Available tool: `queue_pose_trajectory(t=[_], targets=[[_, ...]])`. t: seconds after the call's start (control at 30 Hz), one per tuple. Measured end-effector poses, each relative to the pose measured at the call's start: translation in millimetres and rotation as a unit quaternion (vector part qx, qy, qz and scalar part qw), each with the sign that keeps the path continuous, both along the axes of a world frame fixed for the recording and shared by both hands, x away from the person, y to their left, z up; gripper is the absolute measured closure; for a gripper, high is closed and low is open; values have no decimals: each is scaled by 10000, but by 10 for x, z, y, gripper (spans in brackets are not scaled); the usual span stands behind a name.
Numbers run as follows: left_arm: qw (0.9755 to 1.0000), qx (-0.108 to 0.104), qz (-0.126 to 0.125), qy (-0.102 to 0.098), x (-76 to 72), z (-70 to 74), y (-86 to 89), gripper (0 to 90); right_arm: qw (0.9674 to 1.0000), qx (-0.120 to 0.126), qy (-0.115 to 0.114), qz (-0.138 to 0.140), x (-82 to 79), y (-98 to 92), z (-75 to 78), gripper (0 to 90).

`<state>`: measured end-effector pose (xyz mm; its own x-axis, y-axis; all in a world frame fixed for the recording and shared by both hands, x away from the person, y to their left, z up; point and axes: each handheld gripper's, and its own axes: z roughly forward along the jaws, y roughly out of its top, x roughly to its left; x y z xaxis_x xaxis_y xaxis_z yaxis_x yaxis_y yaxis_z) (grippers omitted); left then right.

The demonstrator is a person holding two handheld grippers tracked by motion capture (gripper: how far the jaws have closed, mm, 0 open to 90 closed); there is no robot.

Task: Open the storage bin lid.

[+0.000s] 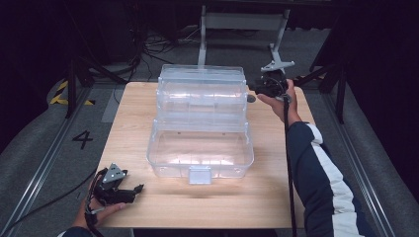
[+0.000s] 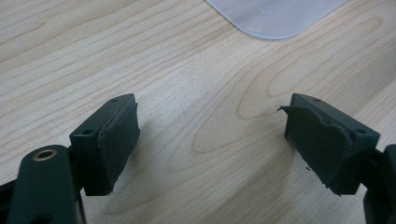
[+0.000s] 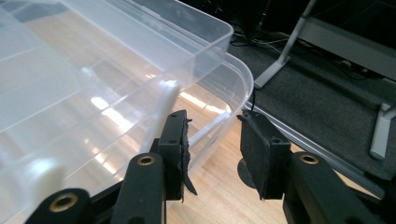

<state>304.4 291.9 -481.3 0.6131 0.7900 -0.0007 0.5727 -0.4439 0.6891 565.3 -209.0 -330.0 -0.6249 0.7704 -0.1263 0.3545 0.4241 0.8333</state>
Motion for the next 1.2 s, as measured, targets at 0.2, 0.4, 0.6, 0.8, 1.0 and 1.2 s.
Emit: queue_pose_trajectory(t=[0.2,0.4,0.6,0.8,1.0,1.2], targets=[[10000,-1,2,-3,-1,-1,-1,183,9998,-76,-28,169,-141,-6,48,593],[10000,1,1,-4,0,0,0,182,9993,-226,-4,307,-281,-13,45,539],[10000,-11,7,10,-2,-1,-2,182,9990,-284,-9,348,-424,-67,33,458],[10000,-9,8,9,-3,0,-2,182,9984,-354,-65,426,-546,-118,15,404],[10000,0,7,-4,-2,0,-1,182,9980,-471,-85,417,-650,-134,-26,353],[10000,-1,9,-4,-3,0,-2,183,9975,-509,-131,473,-778,-175,-74,334]])
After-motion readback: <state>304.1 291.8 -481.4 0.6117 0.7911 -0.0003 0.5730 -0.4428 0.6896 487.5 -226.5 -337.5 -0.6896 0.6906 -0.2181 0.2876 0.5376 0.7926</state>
